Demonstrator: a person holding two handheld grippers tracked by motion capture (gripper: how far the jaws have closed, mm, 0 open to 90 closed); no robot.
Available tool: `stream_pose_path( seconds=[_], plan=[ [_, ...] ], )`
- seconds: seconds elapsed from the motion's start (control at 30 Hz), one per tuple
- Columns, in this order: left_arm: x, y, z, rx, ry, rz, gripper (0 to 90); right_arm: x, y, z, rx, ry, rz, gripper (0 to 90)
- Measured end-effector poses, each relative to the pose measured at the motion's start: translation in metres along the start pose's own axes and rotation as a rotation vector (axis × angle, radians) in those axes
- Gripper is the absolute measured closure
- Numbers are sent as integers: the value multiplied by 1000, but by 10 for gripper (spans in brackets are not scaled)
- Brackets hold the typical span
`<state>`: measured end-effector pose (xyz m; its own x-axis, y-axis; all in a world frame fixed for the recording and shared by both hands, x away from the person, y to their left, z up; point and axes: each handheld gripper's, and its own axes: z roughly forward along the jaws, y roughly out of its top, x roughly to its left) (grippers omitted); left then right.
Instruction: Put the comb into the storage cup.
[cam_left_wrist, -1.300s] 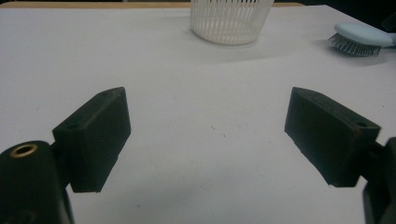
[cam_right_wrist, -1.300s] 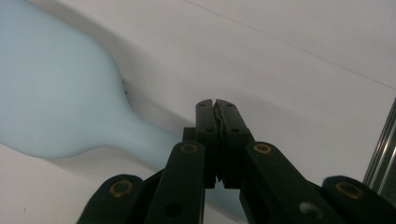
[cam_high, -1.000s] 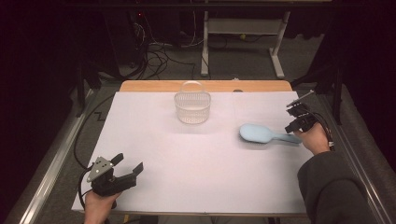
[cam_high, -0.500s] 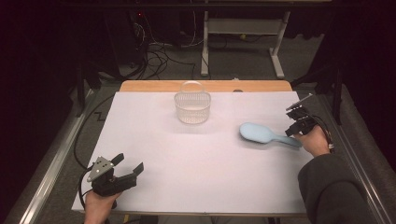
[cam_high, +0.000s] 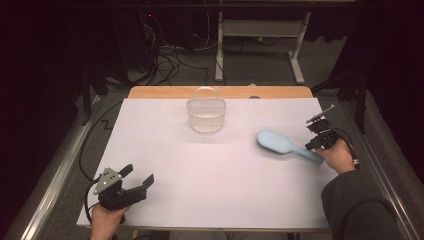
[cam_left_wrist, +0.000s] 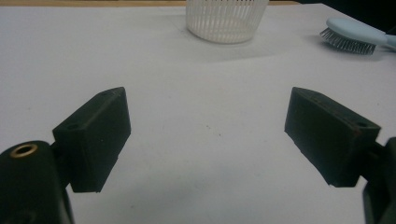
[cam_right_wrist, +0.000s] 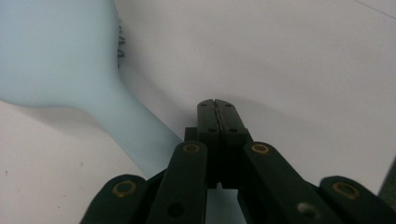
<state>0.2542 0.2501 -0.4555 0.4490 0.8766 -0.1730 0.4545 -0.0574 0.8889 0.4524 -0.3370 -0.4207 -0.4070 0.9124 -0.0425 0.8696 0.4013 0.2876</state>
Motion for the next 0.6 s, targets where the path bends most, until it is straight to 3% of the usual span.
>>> stream_pose_path(
  seconds=[0.6],
  plan=[
    [-1, 0, 0, 5, 0, 5, 138, 10, -12, 0, -17, 10, -21, 900]
  ],
)
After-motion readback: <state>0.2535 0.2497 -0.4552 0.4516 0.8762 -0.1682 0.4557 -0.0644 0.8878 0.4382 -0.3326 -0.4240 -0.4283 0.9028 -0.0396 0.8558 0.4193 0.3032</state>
